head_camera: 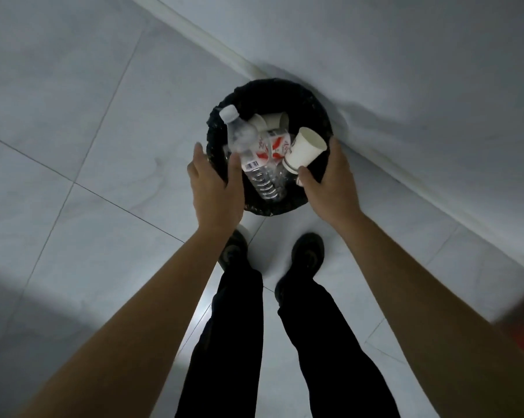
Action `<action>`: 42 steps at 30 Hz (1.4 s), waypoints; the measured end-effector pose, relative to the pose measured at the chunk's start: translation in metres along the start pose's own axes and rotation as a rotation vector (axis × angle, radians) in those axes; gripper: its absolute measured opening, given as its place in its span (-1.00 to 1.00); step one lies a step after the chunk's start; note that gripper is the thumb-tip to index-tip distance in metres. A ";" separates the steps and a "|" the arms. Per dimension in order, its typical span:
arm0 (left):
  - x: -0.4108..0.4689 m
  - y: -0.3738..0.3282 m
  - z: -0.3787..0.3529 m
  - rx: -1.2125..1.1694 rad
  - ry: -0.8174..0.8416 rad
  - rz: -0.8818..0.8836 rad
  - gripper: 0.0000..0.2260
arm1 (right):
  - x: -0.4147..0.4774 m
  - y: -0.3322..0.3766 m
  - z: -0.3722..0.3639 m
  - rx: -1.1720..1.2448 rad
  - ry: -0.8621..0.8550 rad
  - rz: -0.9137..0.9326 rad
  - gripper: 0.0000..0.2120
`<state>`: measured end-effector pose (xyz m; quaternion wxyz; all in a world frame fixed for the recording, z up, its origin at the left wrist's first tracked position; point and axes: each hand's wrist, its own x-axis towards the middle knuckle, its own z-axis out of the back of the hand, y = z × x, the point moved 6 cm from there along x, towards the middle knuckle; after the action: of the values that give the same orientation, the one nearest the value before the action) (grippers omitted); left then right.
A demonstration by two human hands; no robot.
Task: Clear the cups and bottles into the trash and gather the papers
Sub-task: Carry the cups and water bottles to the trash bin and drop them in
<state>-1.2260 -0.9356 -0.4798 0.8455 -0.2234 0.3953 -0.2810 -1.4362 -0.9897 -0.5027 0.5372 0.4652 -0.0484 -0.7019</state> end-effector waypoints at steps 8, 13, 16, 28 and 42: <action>-0.174 -0.100 0.215 -0.083 -0.001 -0.111 -0.42 | -0.195 0.147 0.105 0.017 0.137 0.187 -0.36; -0.303 -0.142 0.366 -0.237 -0.211 -0.104 -0.46 | -0.329 0.274 0.186 0.133 0.078 0.355 -0.31; -0.370 -0.138 0.430 -0.391 -0.411 -0.056 -0.51 | -0.395 0.333 0.214 0.183 0.104 0.523 -0.28; -0.625 -0.051 0.389 -0.809 -1.007 0.205 -0.60 | -0.522 0.312 0.232 0.075 0.621 0.806 -0.48; -0.946 0.017 0.256 -0.832 -1.528 0.553 -0.60 | -0.697 0.206 0.185 -0.151 1.048 0.995 -0.62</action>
<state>-1.5189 -0.2662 0.1742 0.7656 -0.5330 -0.1632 0.3211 -1.4275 -0.5992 0.1373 0.7762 0.6249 0.0580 -0.0608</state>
